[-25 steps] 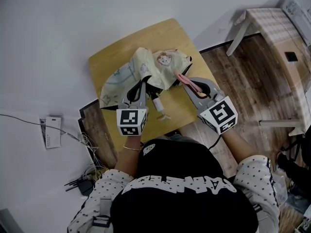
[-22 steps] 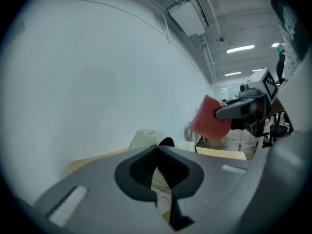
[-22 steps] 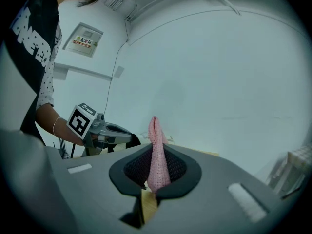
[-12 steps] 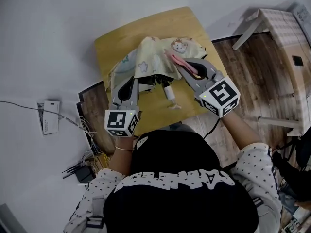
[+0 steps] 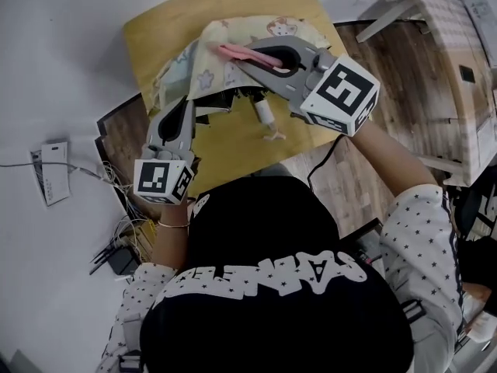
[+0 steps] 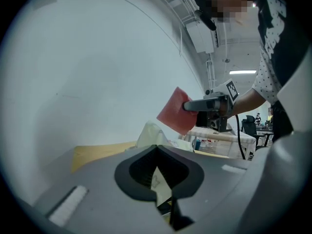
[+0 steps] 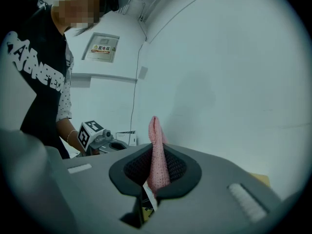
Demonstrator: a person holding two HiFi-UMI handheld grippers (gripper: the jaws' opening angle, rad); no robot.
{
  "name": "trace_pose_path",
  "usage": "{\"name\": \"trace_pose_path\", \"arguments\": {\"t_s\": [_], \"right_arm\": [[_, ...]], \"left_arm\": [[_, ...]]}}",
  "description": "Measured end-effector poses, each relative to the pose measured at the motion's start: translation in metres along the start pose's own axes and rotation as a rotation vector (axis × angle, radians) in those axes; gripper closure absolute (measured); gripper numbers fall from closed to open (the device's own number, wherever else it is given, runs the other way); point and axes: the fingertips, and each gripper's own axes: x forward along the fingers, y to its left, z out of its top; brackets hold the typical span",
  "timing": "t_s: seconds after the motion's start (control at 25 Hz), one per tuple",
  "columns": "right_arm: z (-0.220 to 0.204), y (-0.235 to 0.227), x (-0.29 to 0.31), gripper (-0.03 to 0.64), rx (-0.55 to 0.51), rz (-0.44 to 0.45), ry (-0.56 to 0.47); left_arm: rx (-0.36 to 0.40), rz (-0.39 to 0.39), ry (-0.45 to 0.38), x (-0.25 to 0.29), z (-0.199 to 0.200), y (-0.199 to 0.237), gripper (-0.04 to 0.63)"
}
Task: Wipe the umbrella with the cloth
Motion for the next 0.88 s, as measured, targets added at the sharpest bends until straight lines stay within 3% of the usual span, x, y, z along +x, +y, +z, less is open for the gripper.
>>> {"name": "trace_pose_path", "arguments": {"t_s": [0.12,0.24,0.64,0.88], "right_arm": [[-0.001,0.009,0.004,0.583,-0.016,0.061,0.045],[0.001,0.005,0.005,0.583,-0.029,0.068,0.069],[-0.010,-0.036,0.050,0.583,-0.038,-0.143,0.092],[-0.031,-0.042,0.094,0.583,-0.209,-0.215,0.180]], "left_arm": [[-0.023,-0.017,0.001,-0.005,-0.007,0.000,0.594],[-0.047,-0.027,-0.001,-0.007,-0.012,0.005,0.594],[-0.113,-0.043,0.007,-0.012,-0.028,0.030,0.594],[-0.137,-0.052,0.013,-0.014,-0.035,0.039,0.594]]}}
